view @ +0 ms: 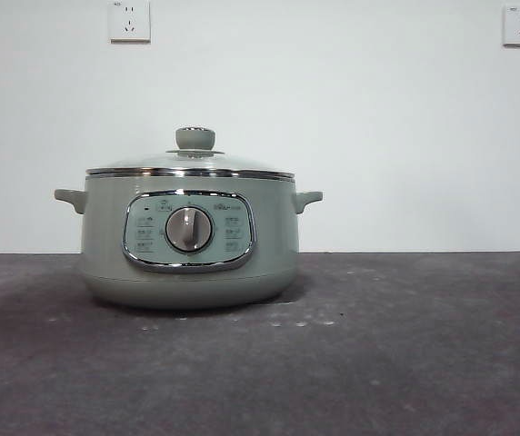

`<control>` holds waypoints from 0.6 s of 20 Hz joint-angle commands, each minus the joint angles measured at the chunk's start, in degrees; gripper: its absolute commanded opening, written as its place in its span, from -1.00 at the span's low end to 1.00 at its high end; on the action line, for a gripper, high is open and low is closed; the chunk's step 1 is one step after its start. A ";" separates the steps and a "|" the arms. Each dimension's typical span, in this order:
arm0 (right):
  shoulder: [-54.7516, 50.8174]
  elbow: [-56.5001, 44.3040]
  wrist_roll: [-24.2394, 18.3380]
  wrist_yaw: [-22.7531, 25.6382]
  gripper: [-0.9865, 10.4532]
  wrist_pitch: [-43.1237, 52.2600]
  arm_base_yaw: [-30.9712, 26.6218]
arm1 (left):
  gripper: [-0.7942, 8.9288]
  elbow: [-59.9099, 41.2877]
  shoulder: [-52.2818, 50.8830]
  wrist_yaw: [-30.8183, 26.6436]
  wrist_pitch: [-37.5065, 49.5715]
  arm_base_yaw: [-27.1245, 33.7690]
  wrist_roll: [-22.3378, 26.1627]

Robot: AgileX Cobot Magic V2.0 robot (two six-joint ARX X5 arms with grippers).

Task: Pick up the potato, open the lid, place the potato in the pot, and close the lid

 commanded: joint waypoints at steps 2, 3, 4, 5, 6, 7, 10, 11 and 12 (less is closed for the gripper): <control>1.31 -0.39 0.59 0.02 -0.82 -1.57 0.00 | -0.84 -25.81 -9.92 -4.79 15.34 1.84 -1.22; 1.64 -0.39 0.59 0.02 -0.82 -1.57 0.00 | -0.84 -33.73 -13.57 -5.27 20.04 2.21 -2.97; 1.84 -0.39 0.59 0.09 -0.82 -1.55 0.00 | -0.84 -39.80 -16.26 -6.82 23.28 2.32 -4.55; 2.03 -0.39 0.59 0.07 -0.82 -1.55 0.00 | -0.84 -46.10 -18.86 -9.57 26.14 2.32 -6.01; 2.23 -0.39 0.59 0.28 -0.83 -1.55 0.00 | -0.84 -51.80 -21.11 -12.46 28.46 2.32 -7.34; 2.34 -0.39 0.59 0.52 -0.82 -1.55 0.00 | -0.84 -57.57 -23.47 -14.51 30.82 2.32 -8.44; 2.36 -0.39 0.59 1.38 -0.82 -1.55 0.00 | -0.84 -70.53 -30.29 -16.50 35.26 2.32 -11.39; 2.36 -0.39 0.59 1.33 -0.82 -1.55 0.00 | -0.84 -74.60 -32.74 -19.37 36.41 2.29 -12.74; 2.36 -0.39 0.59 1.36 -0.82 -1.57 0.00 | -0.84 -77.66 -34.77 -21.11 37.24 2.29 -13.99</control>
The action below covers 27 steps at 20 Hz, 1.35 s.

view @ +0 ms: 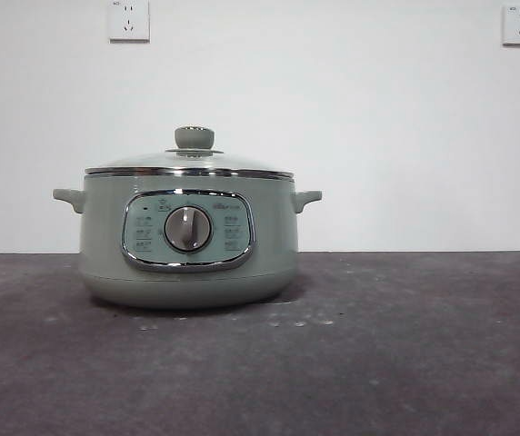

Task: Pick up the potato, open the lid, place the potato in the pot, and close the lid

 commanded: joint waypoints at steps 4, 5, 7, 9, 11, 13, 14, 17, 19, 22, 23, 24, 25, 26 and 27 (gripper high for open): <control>0.13 -0.39 0.59 0.42 -0.82 -1.55 0.00 | -0.84 -13.81 -10.03 -7.28 2.95 0.04 -6.34; 0.13 -0.39 0.57 0.42 -0.83 -1.55 0.00 | -0.84 -15.58 -11.54 -7.78 2.97 0.04 -7.13; 0.13 -0.39 0.59 0.42 -0.82 -1.55 0.00 | -0.84 -18.03 -13.77 -9.07 2.95 -0.02 -8.72; 0.13 -0.39 0.59 0.42 -0.82 -1.55 0.00 | -0.84 -20.15 -15.34 -9.84 3.08 -0.50 -11.02; 0.13 -0.39 0.59 0.44 -0.82 -1.55 0.00 | -0.84 -20.37 -15.37 -9.99 -0.46 -1.27 -11.54; 0.13 -0.39 0.59 0.42 -0.82 -1.55 0.00 | -0.84 -20.37 -15.37 -9.66 -0.13 -1.77 -11.41; 0.13 -0.39 0.59 0.44 -0.82 -1.55 0.00 | -0.84 -20.35 -15.37 -9.31 -0.11 -1.84 -11.41; 0.13 -0.39 0.59 0.44 -0.83 -1.55 0.00 | -0.84 -20.35 -14.93 -9.38 -0.13 -1.84 -11.41; 0.13 -0.39 0.59 0.44 -0.82 -1.55 0.00 | -0.84 -20.35 -14.64 -9.35 -0.13 -1.84 -11.41; 0.13 -0.39 0.59 0.44 -0.82 -1.55 0.00 | -0.84 -20.35 -14.64 -9.35 -0.13 -1.84 -11.41; 0.13 -0.39 0.59 0.44 -0.82 -1.55 0.00 | -0.84 -20.35 -14.64 -9.35 -0.13 -1.84 -11.41; 0.13 -0.39 0.59 0.44 -0.82 -1.55 0.00 | -0.84 -20.35 -14.64 -9.35 -0.13 -1.84 -11.41; 0.13 -0.39 0.59 0.44 -0.82 -1.55 0.00 | -0.84 -20.35 -14.64 -9.35 -0.13 -1.84 -11.41; 0.13 -0.39 0.59 0.44 -0.82 -1.55 0.00 | -0.84 -20.35 -14.64 -9.35 -0.13 -1.84 -11.41; 0.13 -0.39 0.42 0.57 -0.82 -1.55 -0.02 | -0.84 -20.35 -14.64 -9.35 -0.13 -1.84 -11.41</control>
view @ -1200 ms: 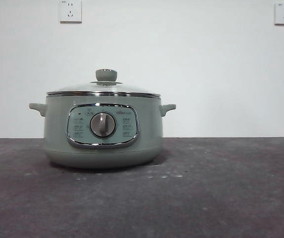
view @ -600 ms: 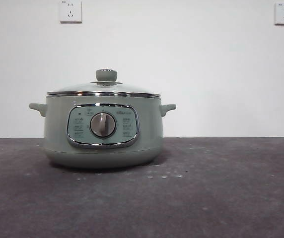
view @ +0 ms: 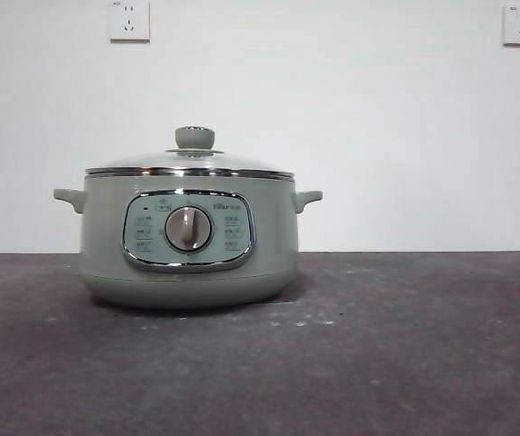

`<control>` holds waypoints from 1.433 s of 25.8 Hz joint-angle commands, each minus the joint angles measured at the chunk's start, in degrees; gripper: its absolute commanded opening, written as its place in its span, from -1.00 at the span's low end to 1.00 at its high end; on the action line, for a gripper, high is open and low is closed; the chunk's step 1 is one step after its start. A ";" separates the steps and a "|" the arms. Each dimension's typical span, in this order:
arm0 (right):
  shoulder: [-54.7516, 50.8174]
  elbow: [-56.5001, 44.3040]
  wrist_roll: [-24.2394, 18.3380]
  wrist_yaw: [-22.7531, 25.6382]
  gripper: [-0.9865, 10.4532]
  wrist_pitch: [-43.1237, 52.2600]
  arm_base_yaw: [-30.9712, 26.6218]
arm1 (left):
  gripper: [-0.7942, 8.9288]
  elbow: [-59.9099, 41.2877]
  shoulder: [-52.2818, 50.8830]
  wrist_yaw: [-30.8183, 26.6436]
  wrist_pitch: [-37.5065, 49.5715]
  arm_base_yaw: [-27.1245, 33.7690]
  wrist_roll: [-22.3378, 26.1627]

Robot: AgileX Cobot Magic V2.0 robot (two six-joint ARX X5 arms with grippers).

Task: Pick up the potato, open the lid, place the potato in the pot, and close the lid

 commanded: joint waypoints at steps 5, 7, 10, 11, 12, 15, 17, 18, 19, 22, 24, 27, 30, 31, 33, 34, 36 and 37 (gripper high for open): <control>-5.73 -0.42 -2.99 6.95 -0.82 0.57 -3.13 | -0.84 -0.61 -0.07 0.02 0.39 -0.15 -0.57; -11.08 -1.31 -2.40 3.32 -0.82 9.35 -8.07 | -0.84 -0.61 -0.07 0.02 0.39 -0.15 -0.57; -21.38 -8.31 -2.67 -4.20 -0.82 23.54 -18.45 | -0.84 -0.61 0.07 0.02 0.39 -0.15 -0.57; -25.42 -12.26 -3.08 -4.13 -0.83 27.12 -21.64 | -0.84 -0.61 0.17 0.02 0.42 -0.15 -0.57; -29.57 -16.74 -4.55 -4.09 -0.82 30.08 -24.46 | -0.84 -0.61 0.17 0.02 0.42 -0.15 -0.57; -42.18 -33.24 -10.45 -4.11 -0.82 40.02 -30.49 | -0.84 -0.61 0.17 0.02 0.39 -0.15 -0.57; -47.67 -41.42 -10.45 -4.20 -0.82 45.42 -32.35 | -0.84 -0.61 0.17 0.02 0.39 -0.15 -0.57; -50.51 -45.90 -9.73 -4.31 -0.82 48.28 -33.14 | -0.84 -0.61 0.17 0.02 0.39 -0.15 -0.57; -53.18 -50.34 -8.59 -4.39 -0.82 50.84 -33.73 | -0.84 -0.61 0.17 0.02 0.42 -0.15 -0.57; -59.41 -62.10 -5.88 -4.31 -0.82 56.15 -34.23 | -0.84 -0.61 0.17 0.02 0.42 -0.15 -0.57; -62.16 -69.00 -5.79 -4.11 -0.82 59.21 -34.23 | -0.84 -0.61 0.17 0.02 0.42 -0.15 -0.57; -64.85 -78.25 -5.25 -3.85 -0.82 64.54 -34.23 | -0.84 -0.61 0.20 0.02 0.42 -0.15 -0.57; -67.17 -85.20 -3.65 -3.74 -0.82 68.00 -34.23 | -0.84 -0.61 0.26 0.02 0.39 -0.15 -0.57; -67.54 -86.99 -3.10 -3.58 -0.82 68.50 -34.21 | -0.84 -0.61 0.26 0.02 0.39 -0.15 -0.57; -67.54 -89.55 -2.54 -2.54 -0.82 68.65 -34.21 | -0.84 -0.61 0.26 0.02 0.42 -0.15 -0.57; -67.54 -90.62 -2.51 -2.60 -0.82 68.63 -34.21 | -0.84 -0.61 0.26 0.02 0.44 -0.15 -0.57; -67.54 -92.19 -2.36 -2.60 -0.82 68.72 -34.21 | -0.84 -0.61 0.28 0.02 0.42 -0.15 -0.57; -67.54 -92.83 -2.38 -2.60 -0.82 68.72 -34.21 | -0.84 -0.61 0.31 0.04 0.42 -0.15 -0.57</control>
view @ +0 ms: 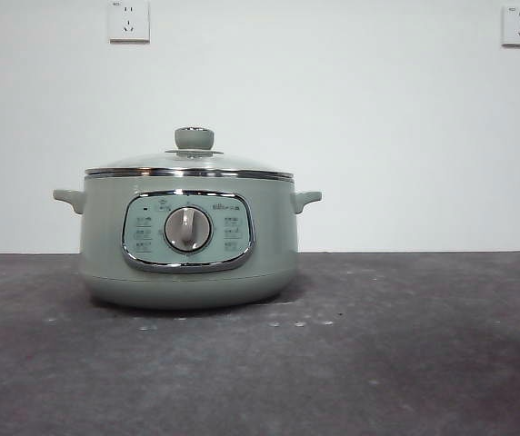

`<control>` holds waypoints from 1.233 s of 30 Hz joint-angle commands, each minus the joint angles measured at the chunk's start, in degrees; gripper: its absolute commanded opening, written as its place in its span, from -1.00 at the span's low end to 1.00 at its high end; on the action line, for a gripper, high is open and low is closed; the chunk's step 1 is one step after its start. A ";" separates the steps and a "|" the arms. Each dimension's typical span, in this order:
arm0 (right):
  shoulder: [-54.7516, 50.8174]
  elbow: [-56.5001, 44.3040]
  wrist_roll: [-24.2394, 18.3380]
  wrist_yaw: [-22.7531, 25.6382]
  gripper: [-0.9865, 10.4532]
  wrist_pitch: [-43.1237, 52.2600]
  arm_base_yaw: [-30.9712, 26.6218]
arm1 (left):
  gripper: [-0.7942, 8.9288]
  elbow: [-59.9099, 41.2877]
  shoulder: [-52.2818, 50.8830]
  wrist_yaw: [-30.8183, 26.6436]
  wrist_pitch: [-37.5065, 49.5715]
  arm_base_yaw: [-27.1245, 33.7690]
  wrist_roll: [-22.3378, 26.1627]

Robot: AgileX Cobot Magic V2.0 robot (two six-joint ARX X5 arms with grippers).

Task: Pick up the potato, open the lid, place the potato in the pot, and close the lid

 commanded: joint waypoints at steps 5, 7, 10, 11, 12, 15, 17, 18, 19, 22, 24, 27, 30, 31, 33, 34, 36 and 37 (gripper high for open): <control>-0.22 -2.67 0.79 0.20 -0.82 -0.11 -0.07 | -0.84 -0.61 0.02 0.00 0.35 -0.15 -0.57; -0.22 -2.67 0.44 0.22 -0.83 -0.79 -0.07 | -0.84 -0.61 0.02 0.00 0.35 -0.15 -0.57; -0.22 -2.67 1.40 0.17 -0.82 -0.70 -0.02 | -0.84 -0.61 0.02 0.00 0.35 -0.15 -0.55; -0.22 -2.67 1.33 0.15 -0.83 -0.70 0.00 | -0.84 -0.61 0.02 0.00 0.35 -0.15 -0.57; -0.22 -2.67 1.27 0.15 -0.82 -0.72 0.00 | -0.84 -0.61 0.02 0.00 0.35 -0.15 -0.57; -0.17 -2.67 1.27 0.28 -0.82 -0.72 -0.02 | -0.84 -0.61 0.02 0.00 0.35 -0.15 -0.57; -0.13 -2.67 1.27 0.26 -0.82 -0.72 -0.02 | -0.84 -0.61 0.02 0.00 0.35 -0.15 -0.57; -0.13 -2.67 1.27 0.26 -0.82 -0.72 -0.02 | -0.84 -0.61 0.02 0.00 0.37 -0.15 -0.57; -0.13 -2.67 1.27 0.26 -0.82 -0.72 -0.02 | -0.84 -0.61 0.02 0.00 0.35 -0.15 -0.57; -0.13 -2.67 1.27 0.26 -0.83 -0.72 -0.02 | -0.84 -0.61 0.02 0.00 0.35 -0.15 -0.57; -0.13 -2.67 1.27 0.26 -0.83 -0.72 -0.02 | -0.84 -0.61 0.02 0.00 0.35 -0.15 -0.57; -0.13 -2.67 1.27 0.26 -0.83 -0.72 -0.02 | -0.84 -0.61 0.02 0.00 0.37 -0.15 -0.57; -0.13 -2.67 1.27 0.26 -0.83 -0.72 -0.02 | -0.84 -0.61 0.02 0.00 0.35 -0.15 -0.57; -0.13 -2.67 1.27 0.26 -0.82 -0.72 -0.02 | -0.84 -0.61 0.02 0.00 0.35 -0.15 -0.57; -0.15 -2.67 1.27 0.26 -0.83 -0.72 -0.02 | -0.84 -0.61 0.02 0.00 0.35 -0.15 -0.57; -0.13 -2.67 1.27 0.26 -0.82 -0.72 -0.02 | -0.84 -0.61 0.02 0.00 0.35 -0.15 -0.57; -0.13 -2.67 1.27 0.26 -0.82 -0.72 -0.02 | -0.84 -0.61 0.02 0.00 0.35 -0.15 -0.57; -0.13 -2.67 1.27 0.26 -0.82 -0.72 -0.02 | -0.84 -0.61 0.02 0.00 0.35 -0.15 -0.57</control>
